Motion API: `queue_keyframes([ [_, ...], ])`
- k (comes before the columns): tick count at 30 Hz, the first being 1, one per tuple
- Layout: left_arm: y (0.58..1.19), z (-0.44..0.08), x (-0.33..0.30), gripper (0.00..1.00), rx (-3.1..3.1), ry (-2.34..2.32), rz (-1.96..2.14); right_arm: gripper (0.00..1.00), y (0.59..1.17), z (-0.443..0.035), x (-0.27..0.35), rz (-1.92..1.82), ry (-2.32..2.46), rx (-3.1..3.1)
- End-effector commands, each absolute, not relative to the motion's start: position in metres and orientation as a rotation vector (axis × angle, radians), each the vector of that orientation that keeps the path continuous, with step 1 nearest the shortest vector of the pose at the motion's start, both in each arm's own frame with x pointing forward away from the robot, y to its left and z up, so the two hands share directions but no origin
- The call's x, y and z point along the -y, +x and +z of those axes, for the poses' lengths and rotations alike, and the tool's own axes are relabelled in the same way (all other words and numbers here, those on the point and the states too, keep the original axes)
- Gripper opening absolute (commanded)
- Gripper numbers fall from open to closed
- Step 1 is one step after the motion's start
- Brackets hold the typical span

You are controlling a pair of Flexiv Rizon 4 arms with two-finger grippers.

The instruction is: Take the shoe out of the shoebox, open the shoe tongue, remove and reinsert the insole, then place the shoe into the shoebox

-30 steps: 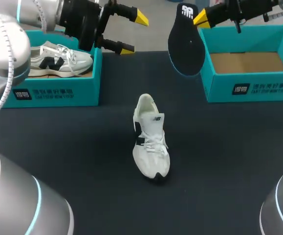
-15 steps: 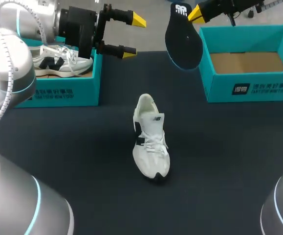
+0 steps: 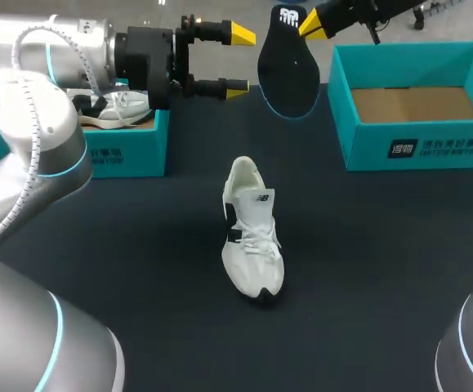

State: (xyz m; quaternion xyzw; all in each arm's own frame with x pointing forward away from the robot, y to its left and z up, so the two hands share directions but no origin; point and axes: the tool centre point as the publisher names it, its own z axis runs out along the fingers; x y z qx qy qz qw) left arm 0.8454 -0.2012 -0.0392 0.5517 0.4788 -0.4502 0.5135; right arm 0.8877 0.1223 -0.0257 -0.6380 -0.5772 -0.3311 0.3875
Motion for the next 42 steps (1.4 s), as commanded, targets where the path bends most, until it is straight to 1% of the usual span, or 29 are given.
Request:
queue_keyframes([
  [1,0.852,-0.041,0.211,1.0,-1.108,1.284,-1.127,0.0,0.888,-0.024,-0.129,-0.848,-1.636,1.469],
  [5,0.849,-0.037,0.214,0.99,-1.079,1.268,-1.144,0.0,0.887,-0.025,-0.135,-0.828,-1.625,1.467],
  [6,0.848,-0.037,0.214,0.88,-1.074,1.266,-1.146,0.0,0.887,-0.025,-0.137,-0.826,-1.624,1.466],
  [7,0.848,-0.037,0.215,0.85,-1.07,1.264,-1.151,0.0,0.887,-0.025,-0.138,-0.822,-1.623,1.467],
  [9,0.848,-0.038,0.215,0.75,-1.065,1.252,-1.165,0.0,0.887,-0.025,-0.142,-0.814,-1.616,1.47],
  [10,0.848,-0.038,0.215,0.74,-1.065,1.25,-1.166,0.0,0.886,-0.024,-0.144,-0.812,-1.613,1.471],
  [11,0.849,-0.038,0.215,0.57,-1.062,1.241,-1.175,0.0,0.886,-0.025,-0.145,-0.812,-1.612,1.472],
  [12,0.849,-0.038,0.216,0.49,-1.062,1.237,-1.178,0.0,0.886,-0.025,-0.146,-0.817,-1.609,1.472],
  [15,0.848,-0.037,0.218,0.47,-1.056,1.232,-1.188,0.0,0.885,-0.025,-0.15,-0.821,-1.606,1.47],
  [18,0.846,-0.036,0.22,0.41,-1.047,1.232,-1.195,0.0,0.884,-0.027,-0.151,-0.819,-1.605,1.471],
  [22,0.845,-0.039,0.221,0.27,-1.049,1.231,-1.202,0.0,0.881,-0.027,-0.151,-0.82,-1.607,1.469],
  [23,0.845,-0.04,0.222,0.16,-1.05,1.23,-1.205,0.0,0.88,-0.027,-0.152,-0.82,-1.606,1.468],
  [24,0.845,-0.04,0.222,0.0,-1.052,1.229,-1.206,0.0,0.88,-0.027,-0.152,-0.821,-1.605,1.467],
  [29,0.844,-0.041,0.222,0.0,-1.054,1.231,-1.21,0.0,0.876,-0.03,-0.151,-0.854,-1.614,1.455],
  [30,0.844,-0.041,0.221,0.0,-1.057,1.232,-1.212,0.13,0.876,-0.03,-0.151,-0.866,-1.616,1.45],
  [31,0.844,-0.042,0.22,0.0,-1.059,1.231,-1.215,0.43,0.875,-0.03,-0.15,-0.877,-1.618,1.446],
  [32,0.845,-0.042,0.219,0.0,-1.062,1.228,-1.219,1.0,0.875,-0.031,-0.149,-0.901,-1.612,1.451],
  [42,0.848,-0.042,0.211,0.0,-1.084,1.206,-1.227,1.0,0.867,-0.035,-0.132,-1.174,-1.569,1.432],
])
